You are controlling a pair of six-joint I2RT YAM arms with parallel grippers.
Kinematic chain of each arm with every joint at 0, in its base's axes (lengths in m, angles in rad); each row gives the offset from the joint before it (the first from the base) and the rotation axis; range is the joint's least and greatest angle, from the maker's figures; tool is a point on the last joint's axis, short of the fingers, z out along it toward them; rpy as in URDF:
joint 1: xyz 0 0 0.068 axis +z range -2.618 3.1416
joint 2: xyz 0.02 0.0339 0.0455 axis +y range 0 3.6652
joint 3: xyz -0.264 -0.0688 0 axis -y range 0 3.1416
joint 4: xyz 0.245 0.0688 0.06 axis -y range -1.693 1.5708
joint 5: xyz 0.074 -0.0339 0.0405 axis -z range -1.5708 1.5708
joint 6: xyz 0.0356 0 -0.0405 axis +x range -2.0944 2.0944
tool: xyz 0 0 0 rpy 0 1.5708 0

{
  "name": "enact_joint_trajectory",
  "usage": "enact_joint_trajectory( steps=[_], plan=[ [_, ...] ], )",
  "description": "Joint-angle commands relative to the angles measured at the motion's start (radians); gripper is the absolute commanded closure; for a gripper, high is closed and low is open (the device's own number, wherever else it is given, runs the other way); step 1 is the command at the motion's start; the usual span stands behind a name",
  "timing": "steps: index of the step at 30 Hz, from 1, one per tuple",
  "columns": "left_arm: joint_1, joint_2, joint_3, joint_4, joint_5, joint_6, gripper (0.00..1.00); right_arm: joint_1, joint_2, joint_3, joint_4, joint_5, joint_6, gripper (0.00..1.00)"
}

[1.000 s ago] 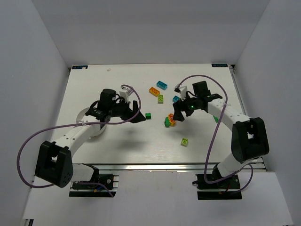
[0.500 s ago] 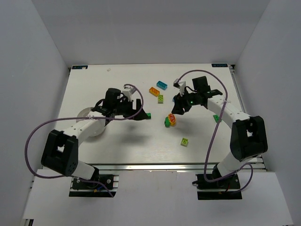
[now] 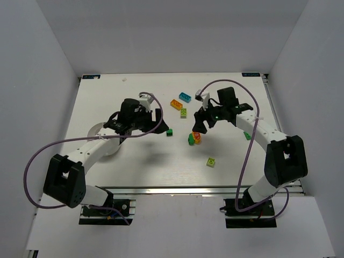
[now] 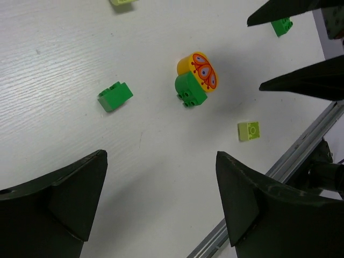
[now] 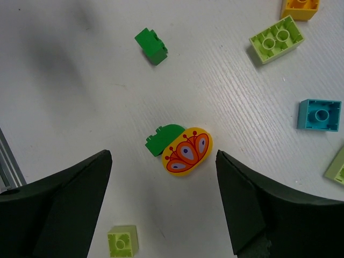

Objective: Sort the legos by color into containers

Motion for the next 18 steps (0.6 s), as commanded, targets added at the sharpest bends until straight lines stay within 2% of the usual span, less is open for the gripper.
enact_joint_trajectory(
  steps=[1,5,6,7,8,9,10,12,13,18],
  plan=[
    [-0.026,0.025,0.038,-0.029,-0.139,-0.030,0.10,0.012,-0.006,0.025,0.018,0.011,-0.004,0.17],
    [-0.080,0.158,0.164,-0.141,-0.293,-0.084,0.26,0.002,-0.058,-0.001,0.051,0.088,0.050,0.19],
    [-0.094,0.186,0.192,-0.186,-0.330,-0.096,0.30,-0.003,-0.074,-0.010,0.091,0.146,0.120,0.28],
    [-0.118,0.231,0.245,-0.227,-0.389,-0.108,0.32,-0.018,-0.107,-0.016,0.097,0.252,0.166,0.52],
    [-0.141,0.269,0.293,-0.247,-0.486,-0.136,0.33,-0.038,-0.149,-0.027,0.105,0.282,0.177,0.67],
    [-0.152,0.269,0.310,-0.267,-0.487,-0.142,0.33,-0.067,-0.173,-0.044,0.122,0.285,0.191,0.67],
    [-0.163,0.304,0.324,-0.276,-0.547,-0.150,0.33,-0.081,-0.196,-0.062,0.139,0.287,0.203,0.76],
    [-0.181,0.338,0.361,-0.321,-0.589,-0.182,0.30,-0.122,-0.252,-0.094,0.167,0.253,0.226,0.76],
    [-0.199,0.383,0.407,-0.368,-0.641,-0.197,0.30,-0.132,-0.258,-0.093,0.162,0.235,0.232,0.74],
    [-0.256,0.493,0.523,-0.433,-0.714,-0.248,0.25,-0.196,-0.266,-0.088,0.144,0.149,0.243,0.67]
  ],
)
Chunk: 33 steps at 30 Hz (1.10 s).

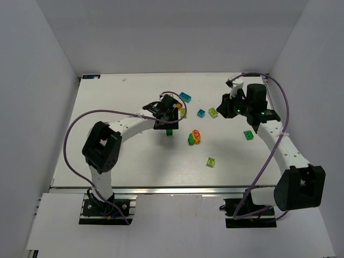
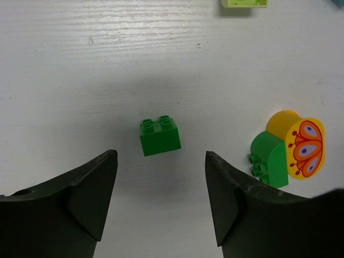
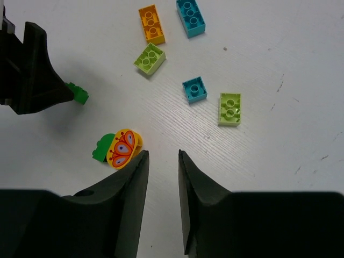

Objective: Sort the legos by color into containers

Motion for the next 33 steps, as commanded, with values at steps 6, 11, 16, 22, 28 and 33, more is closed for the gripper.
enact_joint_trajectory(
  steps=[6,11,16,22,28,33],
  plan=[
    [-0.077,0.157,0.239,-0.236,-0.270,-0.143,0.22,-0.059,-0.019,-0.013,0.022,-0.107,0.036,0.62],
    [-0.106,0.217,0.299,-0.326,-0.329,-0.189,0.25,-0.093,-0.024,-0.019,0.022,-0.140,0.040,0.62],
    [-0.117,0.254,0.330,-0.373,-0.375,-0.241,0.25,-0.110,-0.024,-0.026,0.023,-0.171,0.046,0.61],
    [-0.117,0.274,0.330,-0.347,-0.349,-0.240,0.29,-0.134,-0.027,-0.029,0.020,-0.197,0.053,0.61],
    [-0.117,0.291,0.337,-0.333,-0.327,-0.229,0.38,-0.153,-0.025,-0.032,0.017,-0.220,0.059,0.61],
    [-0.117,0.297,0.345,-0.330,-0.320,-0.223,0.43,-0.163,-0.027,-0.032,0.017,-0.237,0.062,0.61]
  ],
)
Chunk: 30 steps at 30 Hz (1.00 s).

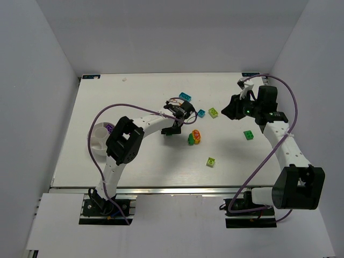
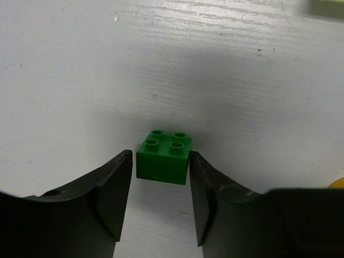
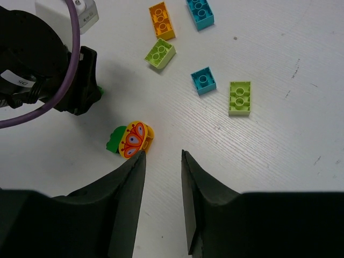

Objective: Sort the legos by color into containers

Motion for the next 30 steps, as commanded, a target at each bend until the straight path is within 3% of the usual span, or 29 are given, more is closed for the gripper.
enact_joint_trajectory(
  steps=[1,4,7,8,12,19,24,30],
  plan=[
    [-0.006,-0.014,0.032,0.014,0.001,0.002,0.47,-0.009,-0.025,-0.004,0.023,-0.035,0.014,0.61],
    [-0.006,-0.014,0.032,0.011,0.004,0.002,0.55,-0.012,-0.027,-0.002,0.023,-0.046,0.014,0.61],
    [0.003,-0.028,0.029,0.008,0.011,0.007,0.70,-0.015,-0.030,-0.005,0.023,-0.047,0.014,0.61],
    [0.003,-0.036,0.026,0.005,0.011,0.005,0.81,-0.012,-0.031,-0.005,0.023,-0.052,0.014,0.61],
    [0.021,-0.143,-0.022,0.002,-0.012,0.021,1.00,-0.015,-0.033,-0.008,0.022,-0.065,0.013,0.61],
    [0.066,-0.494,-0.186,-0.042,-0.114,0.018,1.00,-0.012,-0.043,-0.013,0.022,-0.082,0.008,0.62],
    [0.260,-0.661,-0.302,-0.096,-0.121,0.001,1.00,-0.012,-0.057,-0.016,0.023,-0.101,0.007,0.62],
    [0.535,-0.731,-0.278,-0.131,-0.076,0.042,1.00,-0.013,-0.074,-0.016,0.023,-0.135,0.022,0.62]
  ],
)
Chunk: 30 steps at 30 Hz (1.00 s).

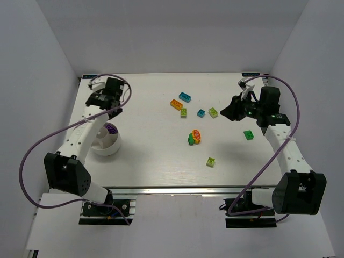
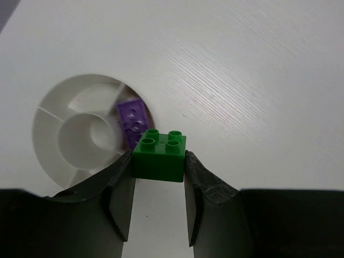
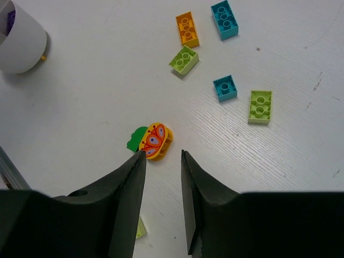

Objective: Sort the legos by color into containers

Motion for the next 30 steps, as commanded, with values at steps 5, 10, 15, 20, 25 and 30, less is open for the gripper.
enact_joint_trajectory(
  steps=[5,10,15,20,25,30],
  plan=[
    [0.248,-0.048,0.042,-0.040,0.073,0.049,1.00,-0.002,-0.026,-0.004,0.022,-0.062,0.011,0.62],
    [0.405,-0.023,-0.016,-0.017,0.151,0.071,1.00,-0.034,-0.025,-0.006,0.021,-0.072,0.010,0.62],
    [0.465,-0.054,-0.097,0.031,0.250,0.085,1.00,-0.040,-0.031,-0.007,0.021,-0.073,0.008,0.62],
    [0.502,-0.033,-0.117,0.037,0.348,0.106,1.00,-0.046,-0.031,-0.007,0.021,-0.079,0.007,0.62],
    [0.523,-0.013,-0.127,0.061,0.380,0.115,1.00,-0.056,-0.036,-0.009,0.021,-0.086,0.007,0.62],
    [0.543,0.009,-0.136,0.063,0.395,0.117,0.99,-0.066,-0.031,-0.010,0.022,-0.097,0.007,0.61]
  ],
)
